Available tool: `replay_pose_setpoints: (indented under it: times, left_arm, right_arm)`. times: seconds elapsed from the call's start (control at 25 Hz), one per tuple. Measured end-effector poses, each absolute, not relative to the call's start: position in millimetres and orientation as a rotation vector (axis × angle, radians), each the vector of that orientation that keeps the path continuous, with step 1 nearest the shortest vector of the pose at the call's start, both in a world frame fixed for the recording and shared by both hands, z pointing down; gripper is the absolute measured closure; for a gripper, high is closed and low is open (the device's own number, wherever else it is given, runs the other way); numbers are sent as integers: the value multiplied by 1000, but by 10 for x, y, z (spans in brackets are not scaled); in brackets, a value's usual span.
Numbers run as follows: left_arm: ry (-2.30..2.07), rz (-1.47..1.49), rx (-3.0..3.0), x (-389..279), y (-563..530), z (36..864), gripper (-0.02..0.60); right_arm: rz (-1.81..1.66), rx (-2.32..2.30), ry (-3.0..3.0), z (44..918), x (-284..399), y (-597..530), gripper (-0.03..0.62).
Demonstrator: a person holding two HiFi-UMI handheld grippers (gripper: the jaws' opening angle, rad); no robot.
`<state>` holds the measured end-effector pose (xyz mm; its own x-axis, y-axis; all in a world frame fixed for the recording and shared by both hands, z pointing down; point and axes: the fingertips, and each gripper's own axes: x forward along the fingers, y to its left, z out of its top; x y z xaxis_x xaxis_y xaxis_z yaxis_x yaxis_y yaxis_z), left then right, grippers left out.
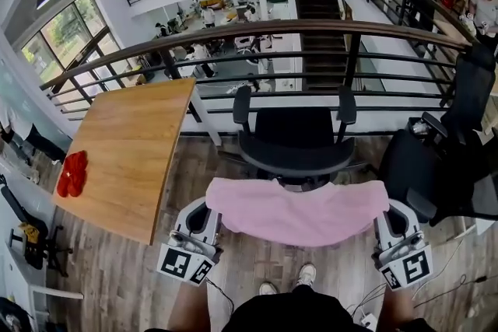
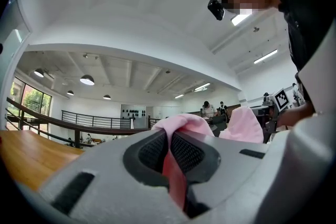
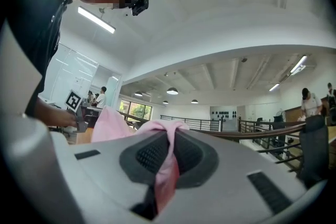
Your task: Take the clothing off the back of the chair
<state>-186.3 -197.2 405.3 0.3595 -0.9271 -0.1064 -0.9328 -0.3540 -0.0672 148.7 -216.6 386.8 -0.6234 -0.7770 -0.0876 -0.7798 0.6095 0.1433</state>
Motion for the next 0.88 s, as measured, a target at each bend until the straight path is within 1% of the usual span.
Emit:
replay_pose_setpoints:
  times: [0.24,0.88]
  left_arm:
    - [1720,-13,-2510,-1801,-1902,4325,558]
    - [1756,-20,-2580,-1675,-1726,4683,557]
  right_arm:
    - [179,-1425,2832,4164,1357,-2091,574]
    - [-29,-1514,2766,4540,1081,-1794,574]
